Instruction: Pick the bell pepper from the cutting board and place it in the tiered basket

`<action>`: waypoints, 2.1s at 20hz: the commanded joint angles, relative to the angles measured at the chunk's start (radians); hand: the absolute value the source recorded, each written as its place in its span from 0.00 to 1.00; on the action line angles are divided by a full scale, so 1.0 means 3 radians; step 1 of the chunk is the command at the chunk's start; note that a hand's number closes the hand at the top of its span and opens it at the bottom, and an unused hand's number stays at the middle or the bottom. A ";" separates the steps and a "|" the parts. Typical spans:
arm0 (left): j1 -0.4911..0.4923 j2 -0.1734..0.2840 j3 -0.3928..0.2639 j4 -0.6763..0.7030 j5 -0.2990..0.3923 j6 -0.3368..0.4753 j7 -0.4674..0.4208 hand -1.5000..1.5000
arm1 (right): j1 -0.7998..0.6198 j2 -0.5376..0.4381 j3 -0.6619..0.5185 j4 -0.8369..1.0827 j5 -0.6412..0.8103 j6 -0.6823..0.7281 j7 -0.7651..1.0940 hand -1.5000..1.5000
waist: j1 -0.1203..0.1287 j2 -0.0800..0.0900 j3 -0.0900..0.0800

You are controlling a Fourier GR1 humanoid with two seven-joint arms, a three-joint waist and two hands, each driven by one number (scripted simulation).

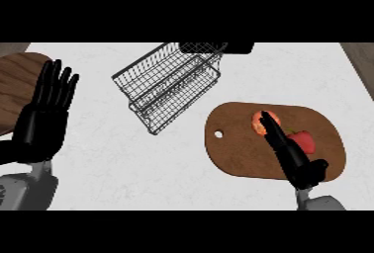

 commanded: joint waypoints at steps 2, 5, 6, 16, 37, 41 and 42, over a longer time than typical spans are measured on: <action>0.0111 0.0002 -0.0187 0.0131 -0.0121 0.0012 0.0275 0.50 | 0.0132 -0.0315 -0.0399 -0.0251 -0.0190 0.0239 -0.0523 1.00 | -0.0074 -0.0024 0.0061; 0.0278 0.0056 -0.0378 0.0351 -0.0228 -0.0002 0.0520 0.50 | 0.0013 -0.0480 -0.0799 -0.0585 -0.0422 0.0371 -0.1009 1.00 | -0.0210 -0.0042 0.0070; 0.0297 0.0092 -0.0394 0.0455 -0.0188 -0.0050 0.0648 0.50 | -0.0132 -0.0517 -0.1004 -0.0650 -0.0549 0.0380 -0.1126 1.00 | -0.0250 -0.0036 0.0073; 0.0066 -0.0091 -0.0625 0.0509 -0.0297 -0.0088 0.1005 0.50 | 0.0771 -0.0382 -0.1527 -0.0289 -0.0145 -0.0178 -0.1886 0.00 | -0.0058 -0.0021 0.0058; 0.0012 -0.0178 -0.0610 0.0494 -0.0373 -0.0066 0.1097 0.50 | 0.1610 -0.1023 -0.0532 -0.3378 0.2339 -0.0849 0.2600 0.00 | 0.0020 -0.0005 0.0043; -0.0084 -0.0217 -0.0574 0.0443 -0.0349 -0.0077 0.1234 0.50 | 0.1166 -0.0924 -0.0163 -0.3184 0.2934 -0.0603 0.3273 0.00 | 0.0038 -0.0006 0.0050; -0.0080 -0.0159 -0.0570 0.0447 -0.0360 -0.0163 0.1198 0.50 | 0.0931 -0.0837 -0.0056 -0.2927 0.3048 -0.0589 0.3363 0.00 | 0.0062 -0.0001 0.0051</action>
